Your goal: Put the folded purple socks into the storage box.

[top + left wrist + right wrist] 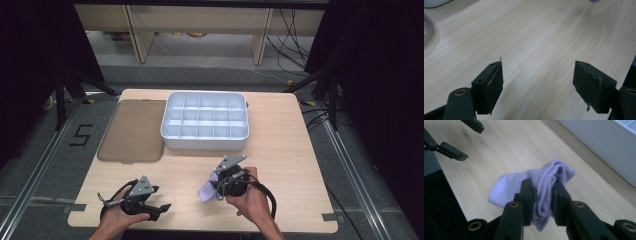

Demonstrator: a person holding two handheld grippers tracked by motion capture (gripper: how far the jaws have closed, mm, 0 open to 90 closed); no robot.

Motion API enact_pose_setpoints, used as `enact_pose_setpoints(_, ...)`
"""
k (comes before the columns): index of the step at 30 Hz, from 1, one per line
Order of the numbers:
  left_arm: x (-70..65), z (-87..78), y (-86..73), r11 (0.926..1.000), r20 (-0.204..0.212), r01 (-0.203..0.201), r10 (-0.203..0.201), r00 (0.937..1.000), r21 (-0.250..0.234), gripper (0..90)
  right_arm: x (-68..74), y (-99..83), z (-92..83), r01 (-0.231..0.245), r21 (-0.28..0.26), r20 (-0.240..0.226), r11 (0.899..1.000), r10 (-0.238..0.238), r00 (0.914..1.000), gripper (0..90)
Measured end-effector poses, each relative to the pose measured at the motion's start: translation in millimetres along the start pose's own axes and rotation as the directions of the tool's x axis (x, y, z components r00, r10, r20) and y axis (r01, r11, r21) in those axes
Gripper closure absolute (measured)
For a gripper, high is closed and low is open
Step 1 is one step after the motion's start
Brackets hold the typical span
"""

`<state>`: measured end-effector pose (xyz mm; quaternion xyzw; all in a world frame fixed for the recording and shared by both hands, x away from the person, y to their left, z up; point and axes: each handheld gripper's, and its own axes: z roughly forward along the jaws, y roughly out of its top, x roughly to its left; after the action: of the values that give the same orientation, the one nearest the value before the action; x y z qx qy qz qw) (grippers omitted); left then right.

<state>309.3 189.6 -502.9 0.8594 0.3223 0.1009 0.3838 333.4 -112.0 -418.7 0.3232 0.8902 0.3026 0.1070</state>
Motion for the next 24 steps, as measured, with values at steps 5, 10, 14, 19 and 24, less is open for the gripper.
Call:
enact_pose_setpoints(5,2.9,0.5,0.6,0.9999,0.003,-0.014,0.014,0.9999,-0.004,22.7,-21.7,4.3,-13.8,-0.007,0.017,0.041,1.0,0.006,0.9991,74.0)
enact_pose_setpoints(10,3.0,0.5,0.9,0.9998,0.008,-0.019,0.019,0.9998,-0.001,22.3,-34.5,7.9,-29.6,-0.001,0.039,0.067,0.999,-0.001,0.9977,74.0)
enact_pose_setpoints(14,2.9,0.6,0.7,0.9998,0.008,-0.021,0.021,0.9997,0.003,22.3,-46.0,12.1,-34.4,-0.016,0.044,0.11,0.999,0.011,0.9939,74.0)
enact_pose_setpoints(19,3.1,1.0,0.8,0.9998,0.006,-0.017,0.017,0.9998,0.002,22.3,-55.5,18.3,-36.5,-0.038,0.042,0.118,0.998,0.033,0.9925,74.0)
enact_pose_setpoints(24,2.9,1.0,0.6,1.0,-0.006,-0.005,0.005,1.0,-0.001,22.3,-67.3,30.0,-44.6,-0.021,0.032,0.139,0.999,0.016,0.9902,74.0)
